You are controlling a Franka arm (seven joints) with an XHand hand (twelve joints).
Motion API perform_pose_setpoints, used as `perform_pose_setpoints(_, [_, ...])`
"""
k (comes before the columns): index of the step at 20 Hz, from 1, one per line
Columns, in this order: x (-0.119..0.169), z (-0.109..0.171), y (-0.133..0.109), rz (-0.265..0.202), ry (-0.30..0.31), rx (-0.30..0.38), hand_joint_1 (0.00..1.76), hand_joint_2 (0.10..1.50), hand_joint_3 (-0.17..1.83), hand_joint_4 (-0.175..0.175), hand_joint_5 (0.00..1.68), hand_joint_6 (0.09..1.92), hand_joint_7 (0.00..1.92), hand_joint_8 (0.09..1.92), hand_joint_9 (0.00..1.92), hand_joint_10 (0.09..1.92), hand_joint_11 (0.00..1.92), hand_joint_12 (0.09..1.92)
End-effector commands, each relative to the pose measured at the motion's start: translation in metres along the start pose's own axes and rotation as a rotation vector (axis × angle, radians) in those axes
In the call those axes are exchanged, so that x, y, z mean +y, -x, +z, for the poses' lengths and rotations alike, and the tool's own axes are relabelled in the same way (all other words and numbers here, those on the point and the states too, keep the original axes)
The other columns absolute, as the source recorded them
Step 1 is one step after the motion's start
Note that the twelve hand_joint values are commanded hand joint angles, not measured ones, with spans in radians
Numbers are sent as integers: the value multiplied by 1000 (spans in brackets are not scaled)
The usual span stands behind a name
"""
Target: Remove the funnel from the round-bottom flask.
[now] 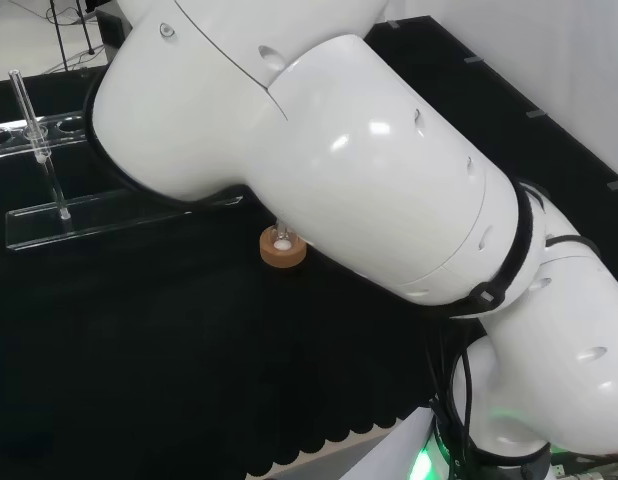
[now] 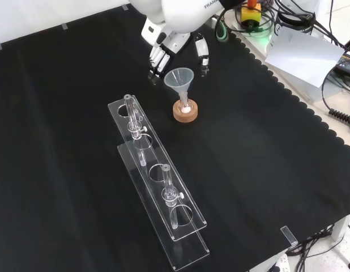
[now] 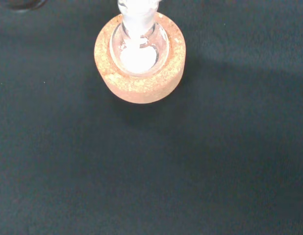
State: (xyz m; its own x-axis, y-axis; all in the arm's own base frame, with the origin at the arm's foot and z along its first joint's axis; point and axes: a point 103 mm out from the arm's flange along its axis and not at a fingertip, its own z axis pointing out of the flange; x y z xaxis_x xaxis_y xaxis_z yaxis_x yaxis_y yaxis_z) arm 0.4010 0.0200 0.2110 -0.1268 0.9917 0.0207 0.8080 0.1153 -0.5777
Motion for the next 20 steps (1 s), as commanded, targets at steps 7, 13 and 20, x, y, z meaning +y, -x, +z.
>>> perform_pose_setpoints(7, [14, 9, -1, -5, -20, -35, 597, 660, 349, -91, 90, 87, 0, 435, 161, 870, 306, 1444])
perform_pose_setpoints(13, [16, 13, -1, -4, -12, -109, 603, 667, 344, -97, 105, 87, 0, 474, 245, 808, 294, 1422])
perform_pose_setpoints(20, [13, 8, -6, 16, 27, -234, 628, 677, 381, -100, 253, 87, 152, 699, 553, 676, 357, 1371])
